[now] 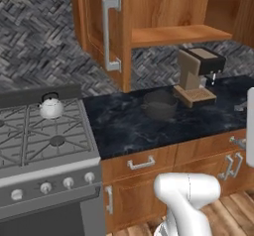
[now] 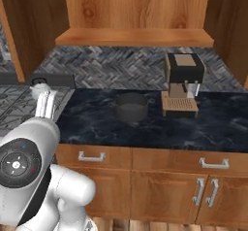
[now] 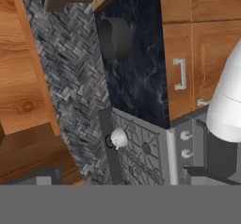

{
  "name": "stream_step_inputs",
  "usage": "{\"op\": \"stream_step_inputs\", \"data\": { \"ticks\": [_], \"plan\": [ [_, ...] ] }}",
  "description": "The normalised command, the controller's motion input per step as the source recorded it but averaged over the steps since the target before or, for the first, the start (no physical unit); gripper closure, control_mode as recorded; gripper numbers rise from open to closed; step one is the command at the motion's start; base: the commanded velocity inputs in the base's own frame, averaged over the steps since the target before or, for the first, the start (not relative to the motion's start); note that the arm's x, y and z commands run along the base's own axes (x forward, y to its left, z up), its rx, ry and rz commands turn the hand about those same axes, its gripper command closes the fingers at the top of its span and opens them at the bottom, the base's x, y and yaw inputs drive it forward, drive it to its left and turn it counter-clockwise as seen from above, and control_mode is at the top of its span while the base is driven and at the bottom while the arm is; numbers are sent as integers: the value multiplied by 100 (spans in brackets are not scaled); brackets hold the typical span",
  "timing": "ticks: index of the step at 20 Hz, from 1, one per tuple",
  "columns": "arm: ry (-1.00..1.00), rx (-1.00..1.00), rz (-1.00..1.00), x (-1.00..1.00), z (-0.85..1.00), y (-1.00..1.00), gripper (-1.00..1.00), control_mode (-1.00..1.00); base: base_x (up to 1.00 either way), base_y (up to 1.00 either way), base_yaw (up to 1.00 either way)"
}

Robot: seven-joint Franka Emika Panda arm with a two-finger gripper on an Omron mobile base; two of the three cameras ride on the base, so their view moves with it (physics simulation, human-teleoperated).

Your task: Pick the kettle from the cabinet and place it on a stove burner. Then pick the pot from the counter and place it on another stove burner. Finally, turn both burners on.

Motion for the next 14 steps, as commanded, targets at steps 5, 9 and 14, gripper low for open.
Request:
{"op": "stream_step_inputs", "data": {
  "ticks": [5, 9, 14],
  "plan": [
    [0, 0, 0, 0, 0, 0, -100, 100, 14, -56, 0],
    [0, 0, 0, 0, 0, 0, -100, 100, 35, -48, 2],
    [0, 0, 0, 0, 0, 0, -100, 100, 67, -24, 9]
  ]
}}
